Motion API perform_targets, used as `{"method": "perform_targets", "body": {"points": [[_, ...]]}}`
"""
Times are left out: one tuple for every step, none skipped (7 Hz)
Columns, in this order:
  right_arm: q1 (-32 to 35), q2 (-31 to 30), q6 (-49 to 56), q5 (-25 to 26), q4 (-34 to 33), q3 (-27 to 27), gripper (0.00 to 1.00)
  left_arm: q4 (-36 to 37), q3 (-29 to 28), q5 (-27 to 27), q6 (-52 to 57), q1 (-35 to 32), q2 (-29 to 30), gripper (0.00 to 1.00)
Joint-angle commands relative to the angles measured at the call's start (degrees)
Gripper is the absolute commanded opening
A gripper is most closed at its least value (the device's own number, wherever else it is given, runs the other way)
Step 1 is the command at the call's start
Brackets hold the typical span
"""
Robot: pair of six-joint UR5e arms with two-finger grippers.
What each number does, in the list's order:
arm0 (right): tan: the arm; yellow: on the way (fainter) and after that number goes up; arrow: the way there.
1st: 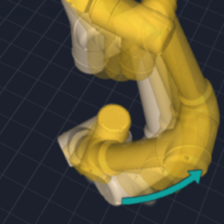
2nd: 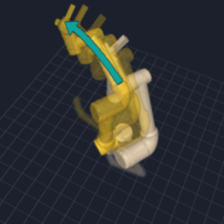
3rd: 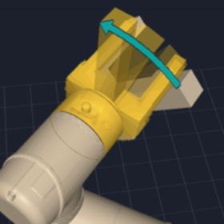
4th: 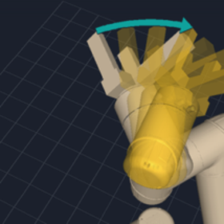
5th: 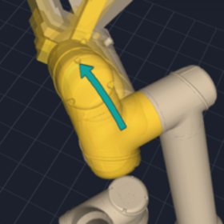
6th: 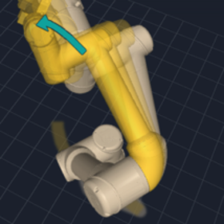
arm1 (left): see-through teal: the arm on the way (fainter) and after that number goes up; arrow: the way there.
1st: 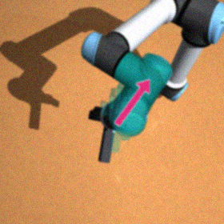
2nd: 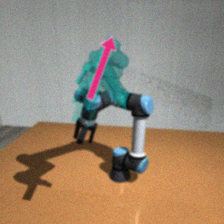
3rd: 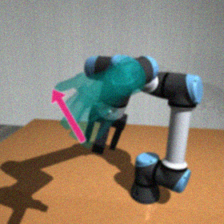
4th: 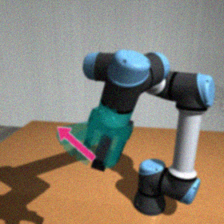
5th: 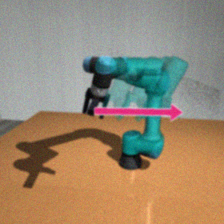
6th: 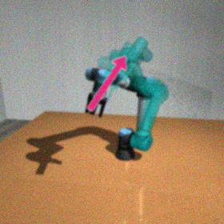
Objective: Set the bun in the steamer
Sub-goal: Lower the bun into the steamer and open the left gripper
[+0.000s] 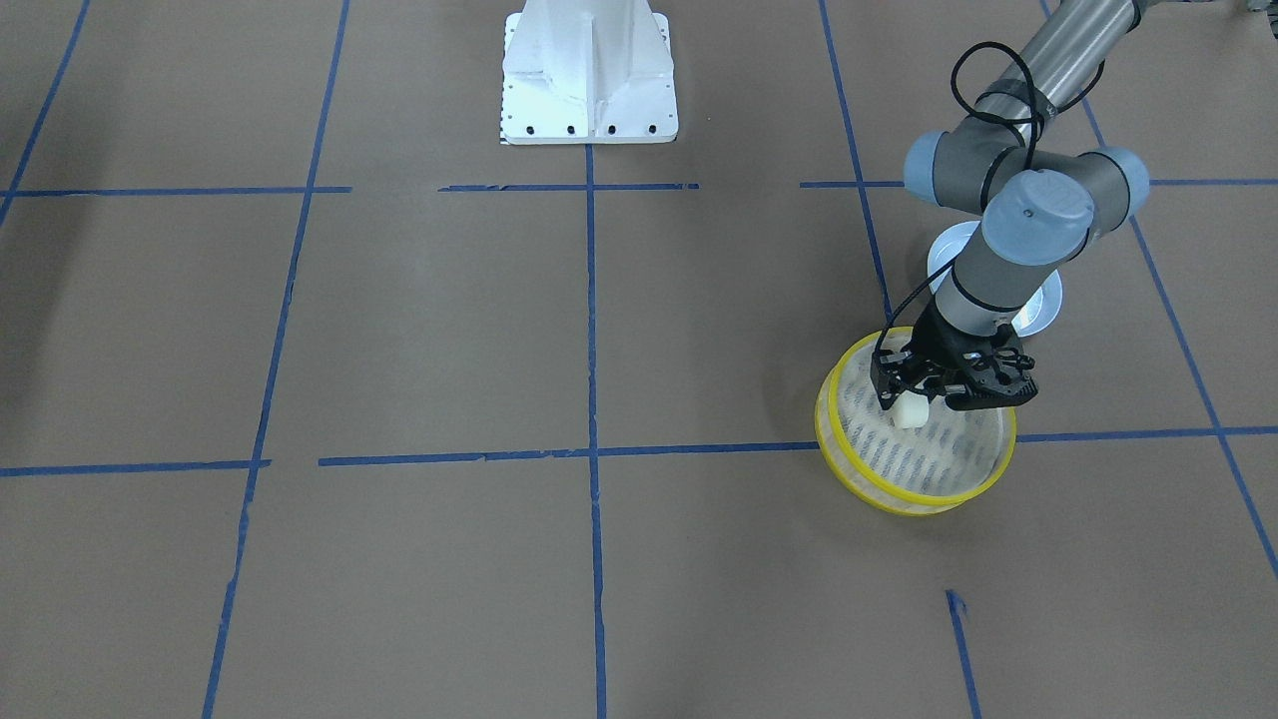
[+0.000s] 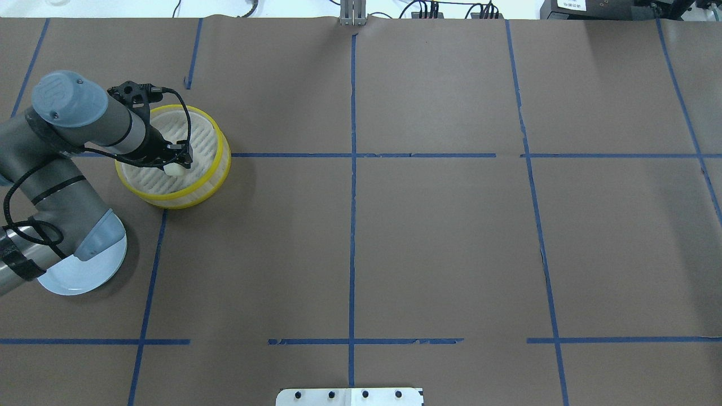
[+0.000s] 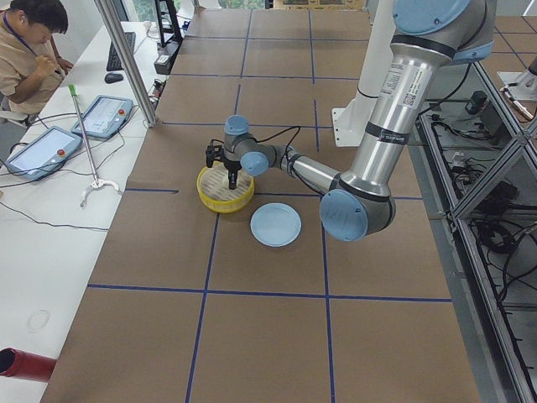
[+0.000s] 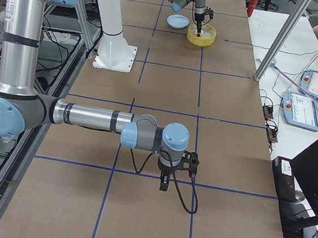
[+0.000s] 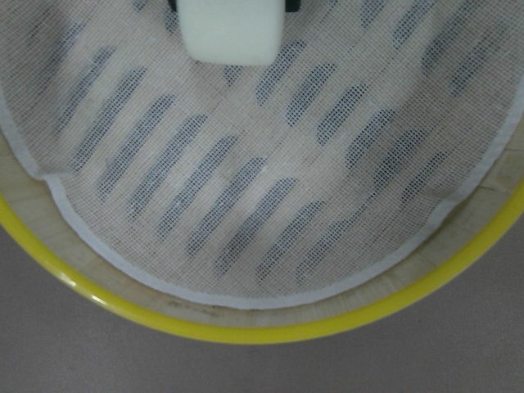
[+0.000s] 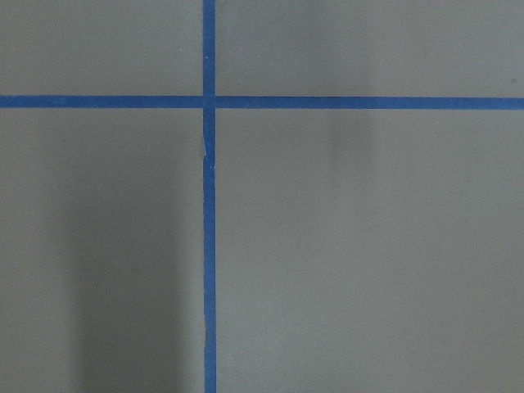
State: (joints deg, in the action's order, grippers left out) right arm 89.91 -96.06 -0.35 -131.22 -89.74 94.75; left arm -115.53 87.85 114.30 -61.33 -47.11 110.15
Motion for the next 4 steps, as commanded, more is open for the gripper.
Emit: {"method": "perform_targets", "body": {"points": [[0.0, 0.0, 0.0, 0.0, 0.0, 0.0, 1.0, -0.1, 0.2, 0.0, 0.3, 0.0, -0.2, 0.99], [0.0, 0.0, 0.0, 0.0, 0.0, 0.0, 1.0, 0.0, 0.2, 0.1, 0.3, 0.0, -0.4, 0.99], [0.0, 0.0, 0.0, 0.0, 0.0, 0.0, 1.0, 0.0, 0.5, 0.2, 0.3, 0.0, -0.4, 0.99], [0.0, 0.0, 0.0, 0.0, 0.0, 0.0, 1.0, 0.2, 0.8, 0.3, 0.4, -0.2, -0.4, 0.99]]}}
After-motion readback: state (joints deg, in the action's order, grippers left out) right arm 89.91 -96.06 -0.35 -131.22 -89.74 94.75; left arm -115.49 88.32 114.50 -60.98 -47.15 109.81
